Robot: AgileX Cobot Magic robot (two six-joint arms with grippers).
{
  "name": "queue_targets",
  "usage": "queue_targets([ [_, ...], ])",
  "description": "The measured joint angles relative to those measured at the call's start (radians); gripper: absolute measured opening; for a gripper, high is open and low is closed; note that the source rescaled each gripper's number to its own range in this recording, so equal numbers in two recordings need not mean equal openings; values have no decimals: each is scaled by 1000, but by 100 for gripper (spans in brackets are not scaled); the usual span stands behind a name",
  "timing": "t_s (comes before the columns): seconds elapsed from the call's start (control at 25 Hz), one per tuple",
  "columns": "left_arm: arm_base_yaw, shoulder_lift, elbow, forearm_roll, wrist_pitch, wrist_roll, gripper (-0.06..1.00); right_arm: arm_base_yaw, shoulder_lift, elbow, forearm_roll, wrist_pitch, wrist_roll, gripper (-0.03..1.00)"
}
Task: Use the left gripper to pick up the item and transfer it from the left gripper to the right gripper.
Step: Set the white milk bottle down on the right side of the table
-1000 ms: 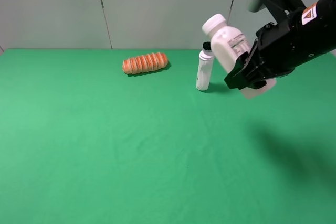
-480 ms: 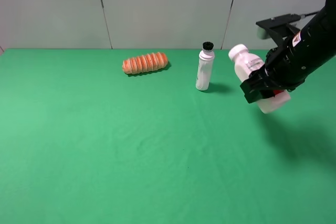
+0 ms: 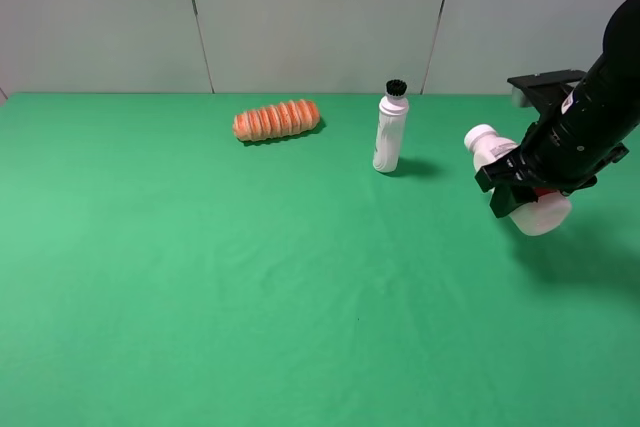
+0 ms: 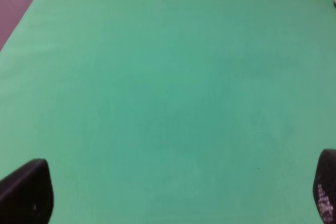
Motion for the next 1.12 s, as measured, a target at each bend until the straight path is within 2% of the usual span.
queue_targets([
  [0.56,0,0,0,0,-3,0,100,-2,104,0,7,-27,0,0],
  [1.12,0,-8,0,0,-3,0,100,-2,112,0,7,-35,0,0],
])
